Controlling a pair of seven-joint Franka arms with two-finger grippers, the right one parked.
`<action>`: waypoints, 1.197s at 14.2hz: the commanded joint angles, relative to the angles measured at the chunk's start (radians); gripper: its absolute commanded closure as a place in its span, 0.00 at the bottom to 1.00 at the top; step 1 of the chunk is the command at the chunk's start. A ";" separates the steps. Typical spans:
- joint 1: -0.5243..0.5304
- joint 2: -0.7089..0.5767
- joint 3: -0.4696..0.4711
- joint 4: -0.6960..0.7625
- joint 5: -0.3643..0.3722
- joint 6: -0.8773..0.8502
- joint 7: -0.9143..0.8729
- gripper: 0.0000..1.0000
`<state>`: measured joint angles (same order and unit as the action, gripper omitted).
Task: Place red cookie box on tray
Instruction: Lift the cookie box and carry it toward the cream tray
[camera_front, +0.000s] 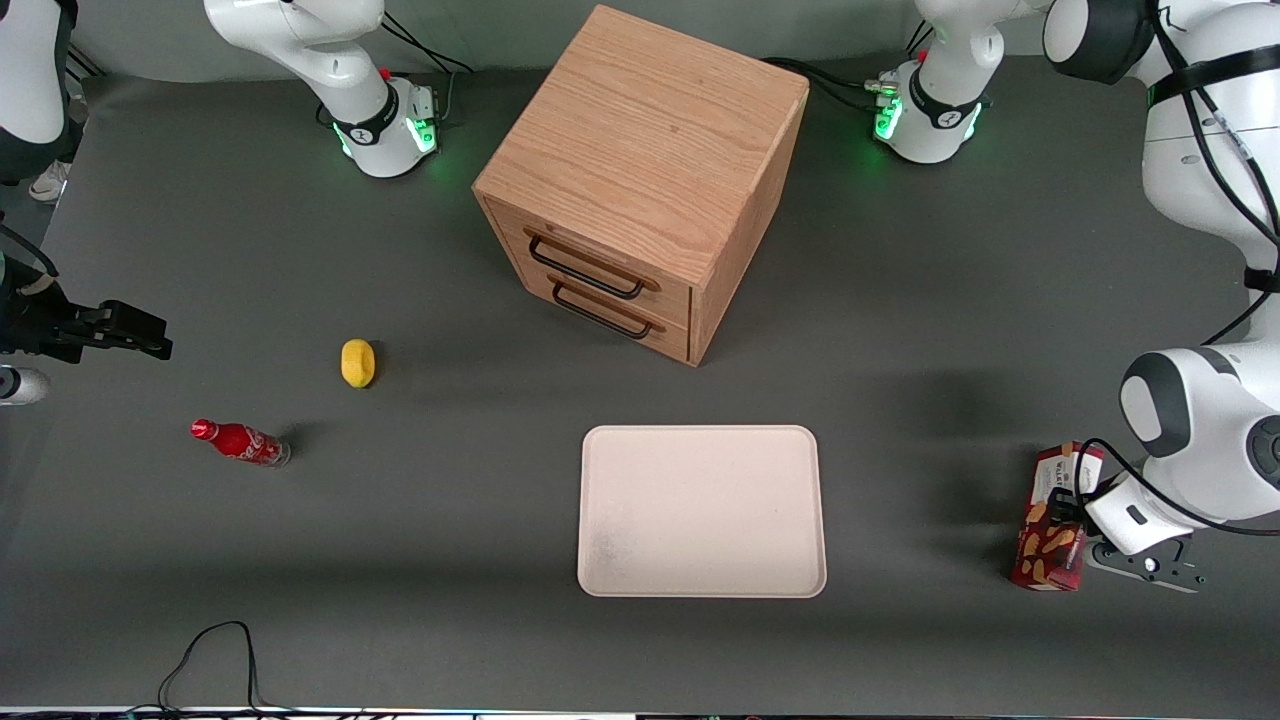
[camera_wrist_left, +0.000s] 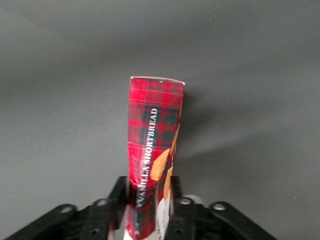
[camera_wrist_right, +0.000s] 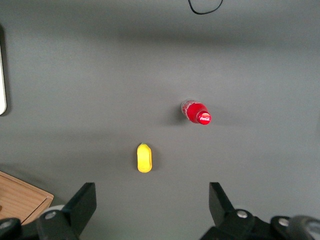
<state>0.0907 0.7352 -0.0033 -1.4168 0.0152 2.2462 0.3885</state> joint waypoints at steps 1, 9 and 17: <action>-0.019 0.016 0.046 0.016 -0.011 0.016 0.073 1.00; -0.043 -0.054 0.039 0.062 -0.020 -0.119 0.061 1.00; -0.176 -0.105 -0.090 0.309 -0.020 -0.481 -0.429 1.00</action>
<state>-0.0541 0.6110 -0.0661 -1.1549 0.0015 1.7914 0.0910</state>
